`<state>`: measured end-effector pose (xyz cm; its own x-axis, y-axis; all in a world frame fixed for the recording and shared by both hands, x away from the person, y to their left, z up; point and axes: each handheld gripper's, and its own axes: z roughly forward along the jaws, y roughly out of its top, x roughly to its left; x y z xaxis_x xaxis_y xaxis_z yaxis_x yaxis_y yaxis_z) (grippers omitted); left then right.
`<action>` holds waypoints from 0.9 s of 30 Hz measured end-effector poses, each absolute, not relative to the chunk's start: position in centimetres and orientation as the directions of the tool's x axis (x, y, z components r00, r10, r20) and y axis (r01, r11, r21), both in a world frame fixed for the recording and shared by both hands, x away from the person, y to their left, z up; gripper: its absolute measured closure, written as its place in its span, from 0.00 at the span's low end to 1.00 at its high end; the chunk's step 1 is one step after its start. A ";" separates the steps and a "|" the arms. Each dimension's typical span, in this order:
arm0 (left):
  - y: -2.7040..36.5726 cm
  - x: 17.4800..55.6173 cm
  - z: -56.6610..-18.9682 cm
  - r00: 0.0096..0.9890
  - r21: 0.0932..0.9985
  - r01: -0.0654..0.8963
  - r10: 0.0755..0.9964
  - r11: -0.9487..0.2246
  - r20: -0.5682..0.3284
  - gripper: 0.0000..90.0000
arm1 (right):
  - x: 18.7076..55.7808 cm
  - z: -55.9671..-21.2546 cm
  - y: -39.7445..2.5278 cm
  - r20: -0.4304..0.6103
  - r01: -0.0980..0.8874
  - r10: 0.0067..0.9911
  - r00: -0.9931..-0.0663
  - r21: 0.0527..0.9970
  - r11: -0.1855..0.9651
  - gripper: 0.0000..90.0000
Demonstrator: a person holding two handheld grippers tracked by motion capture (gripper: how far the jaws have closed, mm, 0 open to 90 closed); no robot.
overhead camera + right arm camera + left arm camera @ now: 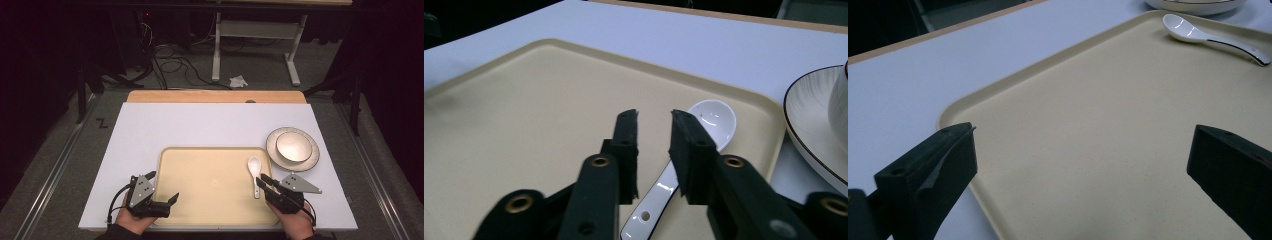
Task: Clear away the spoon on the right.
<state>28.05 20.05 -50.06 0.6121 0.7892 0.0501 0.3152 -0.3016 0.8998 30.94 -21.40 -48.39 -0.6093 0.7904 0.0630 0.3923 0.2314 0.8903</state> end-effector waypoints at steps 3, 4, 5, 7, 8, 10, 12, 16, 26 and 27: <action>20.0 28.0 -50.0 0.615 0.900 0.309 0.786 -0.306 0.056 0.00 | 31.1 -48.2 -21.9 0.075 0.392 0.784 -0.616 0.892 0.223 0.64; 20.0 28.0 -50.0 0.617 0.901 0.309 0.785 -0.305 0.054 0.00 | 31.1 -48.1 -22.2 0.068 0.388 0.783 -0.618 0.892 0.229 0.58; 20.0 27.9 -49.9 0.617 0.902 0.309 0.786 -0.301 0.051 0.00 | 31.1 -48.1 -22.4 0.069 0.390 0.782 -0.619 0.892 0.229 0.53; 20.0 27.9 -49.9 0.615 0.903 0.309 0.787 -0.297 0.048 0.00 | 31.2 -47.9 -23.0 0.098 0.403 0.779 -0.619 0.891 0.208 0.45; 20.0 27.9 -49.9 0.616 0.903 0.311 0.787 -0.296 0.046 0.00 | 31.2 -47.7 -23.5 0.092 0.395 0.781 -0.617 0.895 0.206 0.40; 20.1 27.9 -49.9 0.614 0.903 0.313 0.788 -0.294 0.044 0.00 | 31.1 -47.6 -24.3 0.085 0.389 0.795 -0.600 0.900 0.198 0.29; 20.1 27.9 -49.9 0.615 0.904 0.308 0.787 -0.296 0.048 0.00 | 31.0 -47.6 -25.2 0.099 0.398 0.800 -0.592 0.899 0.182 0.18; 20.1 27.9 -49.9 0.614 0.905 0.309 0.788 -0.292 0.045 0.00 | 30.7 -47.3 -27.0 0.088 0.387 0.806 -0.585 0.904 0.182 0.02; 19.8 28.1 -50.0 0.616 0.904 0.312 0.786 -0.293 0.042 0.00 | 30.0 -47.3 -29.7 0.077 0.364 0.833 -0.548 0.918 0.155 0.00; 19.8 28.1 -50.0 0.615 0.903 0.311 0.787 -0.296 0.046 0.00 | 30.0 -47.4 -29.7 0.078 0.366 0.833 -0.548 0.918 0.155 0.00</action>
